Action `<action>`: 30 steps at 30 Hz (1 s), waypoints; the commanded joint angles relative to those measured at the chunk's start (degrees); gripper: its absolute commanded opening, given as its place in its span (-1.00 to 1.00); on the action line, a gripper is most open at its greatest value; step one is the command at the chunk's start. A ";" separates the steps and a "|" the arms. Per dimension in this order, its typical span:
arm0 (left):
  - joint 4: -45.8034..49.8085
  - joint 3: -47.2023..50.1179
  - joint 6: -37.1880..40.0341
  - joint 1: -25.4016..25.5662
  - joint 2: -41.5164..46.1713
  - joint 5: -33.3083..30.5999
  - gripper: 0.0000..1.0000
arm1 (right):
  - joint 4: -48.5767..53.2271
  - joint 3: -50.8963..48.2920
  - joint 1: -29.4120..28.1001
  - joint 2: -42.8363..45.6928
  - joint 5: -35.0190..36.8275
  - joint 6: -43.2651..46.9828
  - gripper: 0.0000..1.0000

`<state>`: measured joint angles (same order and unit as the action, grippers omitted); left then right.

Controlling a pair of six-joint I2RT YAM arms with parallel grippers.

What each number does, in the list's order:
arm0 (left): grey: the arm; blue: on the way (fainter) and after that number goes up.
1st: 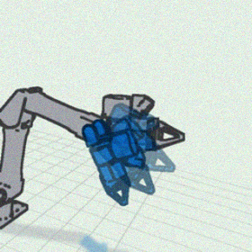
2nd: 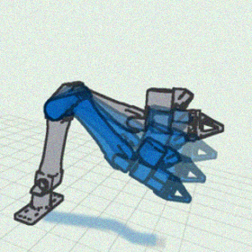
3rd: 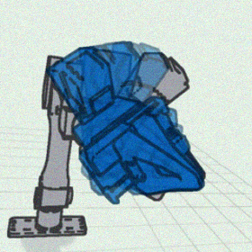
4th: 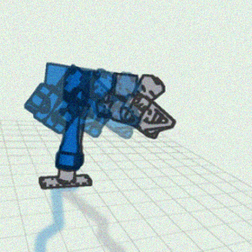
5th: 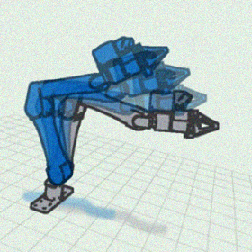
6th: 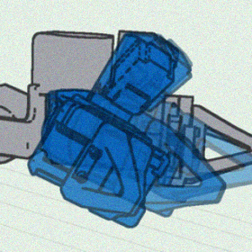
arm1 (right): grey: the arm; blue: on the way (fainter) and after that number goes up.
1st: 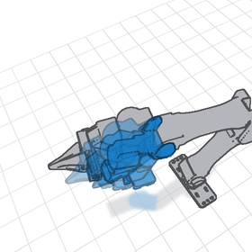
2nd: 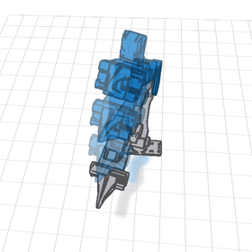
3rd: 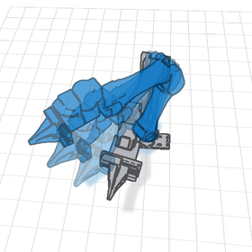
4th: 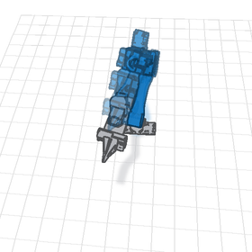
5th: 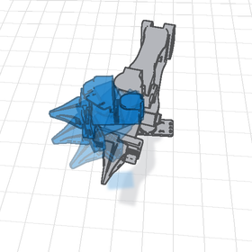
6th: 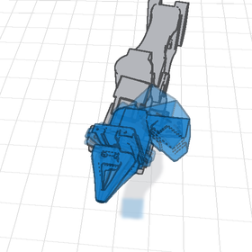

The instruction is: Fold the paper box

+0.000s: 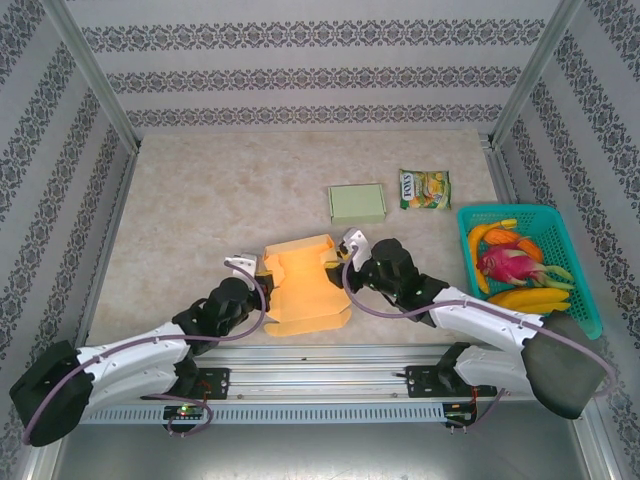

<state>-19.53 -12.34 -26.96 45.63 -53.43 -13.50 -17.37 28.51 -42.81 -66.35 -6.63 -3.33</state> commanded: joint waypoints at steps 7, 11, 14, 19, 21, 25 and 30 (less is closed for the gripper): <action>-3.18 -2.40 -0.64 -0.19 -3.31 1.41 -1.00 | -3.55 3.78 -2.44 -9.55 13.44 -0.82 -0.14; -3.12 -2.86 -0.90 -0.19 -4.70 1.37 -1.00 | -7.90 4.10 -2.78 -13.62 8.70 -0.94 -0.13; -2.00 -3.19 -1.63 -0.19 -5.36 -0.45 -1.00 | -9.60 4.98 -2.78 -16.20 6.56 -0.97 -0.12; 0.88 -4.84 -3.90 -0.19 -8.01 -4.54 -1.00 | -9.83 7.53 -2.90 -21.39 8.32 -1.66 -0.12; 1.33 -5.30 -4.82 -0.19 -9.07 -5.88 -1.00 | -10.05 8.03 -3.16 -23.21 10.62 -2.03 -0.13; 2.06 -6.26 -5.60 -0.19 -11.25 -7.41 -1.00 | -10.08 9.13 -3.17 -26.97 14.21 -2.30 -0.12; 3.00 -7.41 -6.30 -0.19 -13.82 -9.15 -1.00 | -10.89 10.16 -2.42 -30.95 14.99 -2.64 -0.12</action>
<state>-17.39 -17.98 -31.90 45.63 -66.37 -20.93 -27.00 37.47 -45.25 -95.39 6.44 -4.73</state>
